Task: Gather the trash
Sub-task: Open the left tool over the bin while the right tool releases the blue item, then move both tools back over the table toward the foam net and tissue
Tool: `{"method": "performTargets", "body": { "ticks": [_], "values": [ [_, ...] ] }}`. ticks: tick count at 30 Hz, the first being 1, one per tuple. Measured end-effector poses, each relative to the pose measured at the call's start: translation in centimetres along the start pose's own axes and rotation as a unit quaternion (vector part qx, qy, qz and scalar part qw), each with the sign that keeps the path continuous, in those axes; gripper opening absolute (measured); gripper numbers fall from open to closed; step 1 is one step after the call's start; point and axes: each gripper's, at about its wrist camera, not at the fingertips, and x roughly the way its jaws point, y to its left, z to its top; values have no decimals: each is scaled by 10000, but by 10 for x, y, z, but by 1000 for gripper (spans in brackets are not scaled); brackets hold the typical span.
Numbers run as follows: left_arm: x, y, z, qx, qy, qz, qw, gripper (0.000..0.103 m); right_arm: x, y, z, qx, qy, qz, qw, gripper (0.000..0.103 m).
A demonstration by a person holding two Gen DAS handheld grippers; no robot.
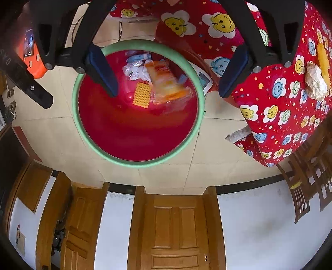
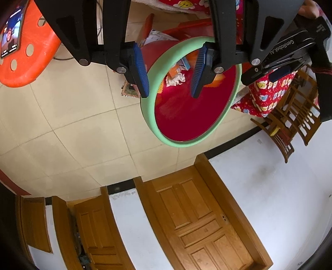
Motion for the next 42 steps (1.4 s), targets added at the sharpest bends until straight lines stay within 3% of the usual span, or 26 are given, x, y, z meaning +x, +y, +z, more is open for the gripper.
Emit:
{"method": "performTargets", "body": {
  "ticks": [18,31,42],
  "values": [
    [-45,31,-10,-373,-220,197,9989,95,-20,29,-2,-271,-77,209,9994,45],
    [-97,95,-29,-941,-495,817,9910,95,-34,84,-12,-732,-47,658,9951,52],
    [-135,168,-52,-1357,-577,1515,9774,95,-32,139,-22,-1218,86,1031,9872,60]
  ]
}}
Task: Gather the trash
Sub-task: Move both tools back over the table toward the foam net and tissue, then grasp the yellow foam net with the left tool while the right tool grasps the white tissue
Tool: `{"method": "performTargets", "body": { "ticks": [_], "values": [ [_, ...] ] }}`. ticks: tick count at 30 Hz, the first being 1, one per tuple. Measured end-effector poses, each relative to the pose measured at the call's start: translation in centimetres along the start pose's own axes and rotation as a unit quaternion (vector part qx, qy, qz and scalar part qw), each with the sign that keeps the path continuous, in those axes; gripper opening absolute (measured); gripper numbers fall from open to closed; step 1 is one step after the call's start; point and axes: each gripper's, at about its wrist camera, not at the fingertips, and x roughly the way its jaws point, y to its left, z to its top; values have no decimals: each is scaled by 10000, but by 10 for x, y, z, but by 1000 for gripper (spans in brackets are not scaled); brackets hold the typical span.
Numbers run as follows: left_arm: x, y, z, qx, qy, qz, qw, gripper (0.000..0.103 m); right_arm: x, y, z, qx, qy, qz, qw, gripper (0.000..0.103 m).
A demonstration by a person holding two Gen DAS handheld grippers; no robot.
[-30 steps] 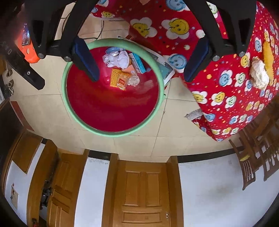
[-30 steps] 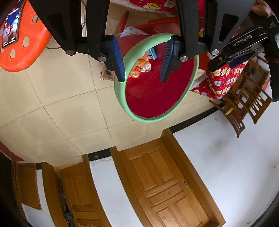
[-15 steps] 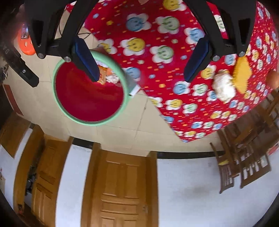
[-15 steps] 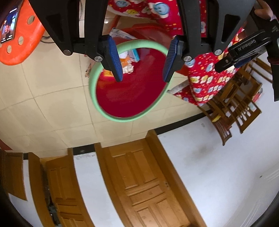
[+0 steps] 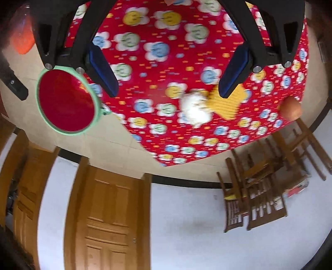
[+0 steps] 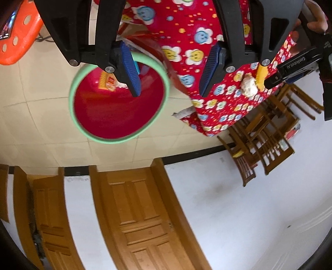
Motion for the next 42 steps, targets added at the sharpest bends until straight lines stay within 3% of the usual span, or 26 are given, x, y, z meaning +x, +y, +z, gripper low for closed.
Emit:
{"method": "performTargets", "body": {
  "ticks": [10,17,24,32,36,42],
  "values": [
    [14,67,3,-368,134,453,9982,95,30,47,0,-376,359,276,9983,63],
    [54,110,2,-799,398,632,9940,95,57,77,1,-590,533,407,9960,69],
    [102,134,-8,-1111,866,601,9882,95,79,88,-2,-705,697,372,9944,69],
    [129,134,-18,-1230,1069,420,9857,95,98,88,-2,-704,831,313,9936,69],
    [130,130,-20,-1301,1030,154,9860,80,103,90,-4,-740,886,308,9928,69],
    [124,124,-20,-1471,1008,-326,9834,41,108,99,-8,-826,945,343,9915,69]
  ]
}}
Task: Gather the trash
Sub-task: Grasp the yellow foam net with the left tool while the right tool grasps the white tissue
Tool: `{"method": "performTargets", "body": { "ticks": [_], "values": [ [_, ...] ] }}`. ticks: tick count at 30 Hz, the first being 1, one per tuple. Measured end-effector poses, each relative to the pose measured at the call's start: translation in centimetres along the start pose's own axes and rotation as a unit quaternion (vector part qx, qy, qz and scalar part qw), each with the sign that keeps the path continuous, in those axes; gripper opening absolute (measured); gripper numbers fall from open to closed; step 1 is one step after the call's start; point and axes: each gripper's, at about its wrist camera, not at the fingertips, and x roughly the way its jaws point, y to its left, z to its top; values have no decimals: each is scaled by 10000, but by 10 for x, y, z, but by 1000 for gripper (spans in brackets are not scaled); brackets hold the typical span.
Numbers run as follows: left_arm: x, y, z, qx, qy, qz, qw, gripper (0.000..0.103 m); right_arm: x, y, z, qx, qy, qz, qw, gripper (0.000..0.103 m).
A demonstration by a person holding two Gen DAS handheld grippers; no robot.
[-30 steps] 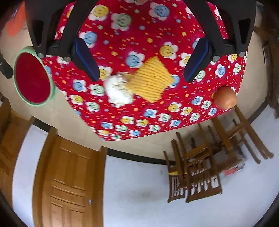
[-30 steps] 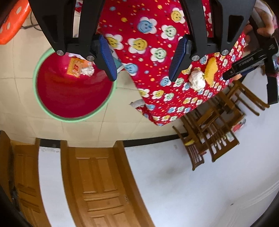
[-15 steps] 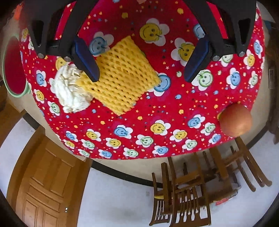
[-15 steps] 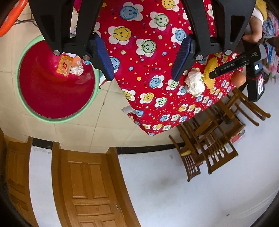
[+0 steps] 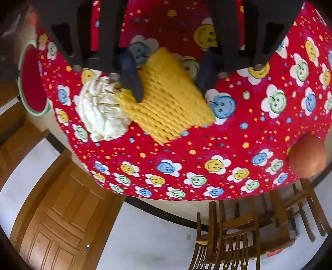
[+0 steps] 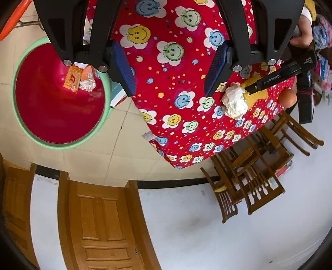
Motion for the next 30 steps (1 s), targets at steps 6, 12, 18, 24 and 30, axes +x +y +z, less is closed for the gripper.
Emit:
{"method": "performTargets", "body": {
  "ticks": [6,12,18,24,30],
  "values": [
    [-10,-6,-6,-49,-22,-247,9997,15,4,11,1,-115,40,45,9999,69],
    [-33,4,-12,-78,-189,-104,9997,12,10,25,1,-242,70,108,9996,69],
    [-50,27,-18,-159,-418,312,9985,12,25,49,0,-449,187,202,9986,69],
    [-43,44,-18,-290,-451,362,9979,12,50,73,-2,-682,338,286,9967,69],
    [-40,44,-20,-217,-474,401,9978,12,73,91,-3,-843,465,401,9946,69]
  ]
}}
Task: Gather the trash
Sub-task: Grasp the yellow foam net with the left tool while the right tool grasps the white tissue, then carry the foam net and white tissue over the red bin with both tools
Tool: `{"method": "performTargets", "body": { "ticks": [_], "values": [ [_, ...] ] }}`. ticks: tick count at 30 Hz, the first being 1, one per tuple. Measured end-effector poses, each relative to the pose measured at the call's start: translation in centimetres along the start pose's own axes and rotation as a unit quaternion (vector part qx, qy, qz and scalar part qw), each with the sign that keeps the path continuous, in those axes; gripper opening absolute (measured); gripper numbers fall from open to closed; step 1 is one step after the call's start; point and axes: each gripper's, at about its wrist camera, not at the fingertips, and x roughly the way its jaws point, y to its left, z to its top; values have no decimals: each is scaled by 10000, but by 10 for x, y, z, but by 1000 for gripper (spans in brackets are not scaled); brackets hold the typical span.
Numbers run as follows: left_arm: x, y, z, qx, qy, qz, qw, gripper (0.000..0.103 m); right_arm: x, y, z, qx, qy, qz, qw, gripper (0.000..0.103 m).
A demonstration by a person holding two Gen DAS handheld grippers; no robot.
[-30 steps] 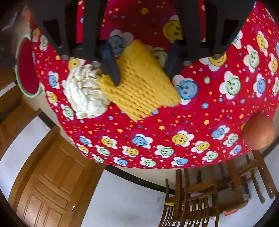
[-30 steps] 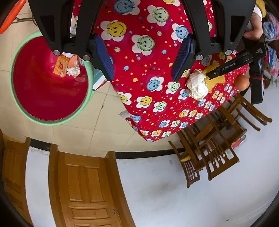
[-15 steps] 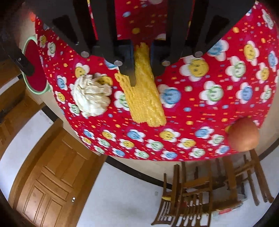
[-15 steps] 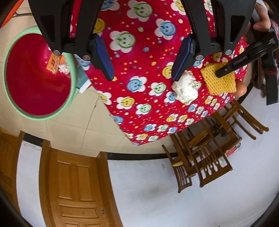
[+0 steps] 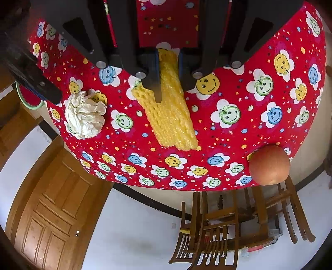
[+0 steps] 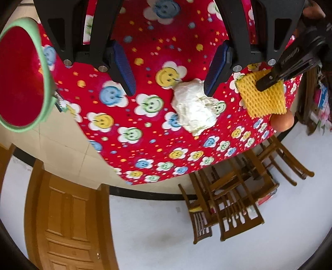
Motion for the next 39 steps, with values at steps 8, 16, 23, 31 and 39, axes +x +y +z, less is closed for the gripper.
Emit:
{"method": "performTargets", "body": {
  "ticks": [8,16,23,31,39],
  "values": [
    [1,-1,-3,-13,14,24,10000,12,29,7,-2,-115,270,203,9994,35],
    [1,0,-1,-18,7,9,10000,12,23,13,-6,-265,151,310,9991,22],
    [-3,-1,-1,11,-48,-29,10000,12,-7,4,-4,-151,-175,299,9993,21],
    [-14,-10,-1,118,-175,-129,9997,12,-47,-12,-12,-51,-465,146,9988,21],
    [-25,-24,-3,283,-284,-223,9989,12,-76,-31,-21,147,-656,58,9977,21]
  ]
}}
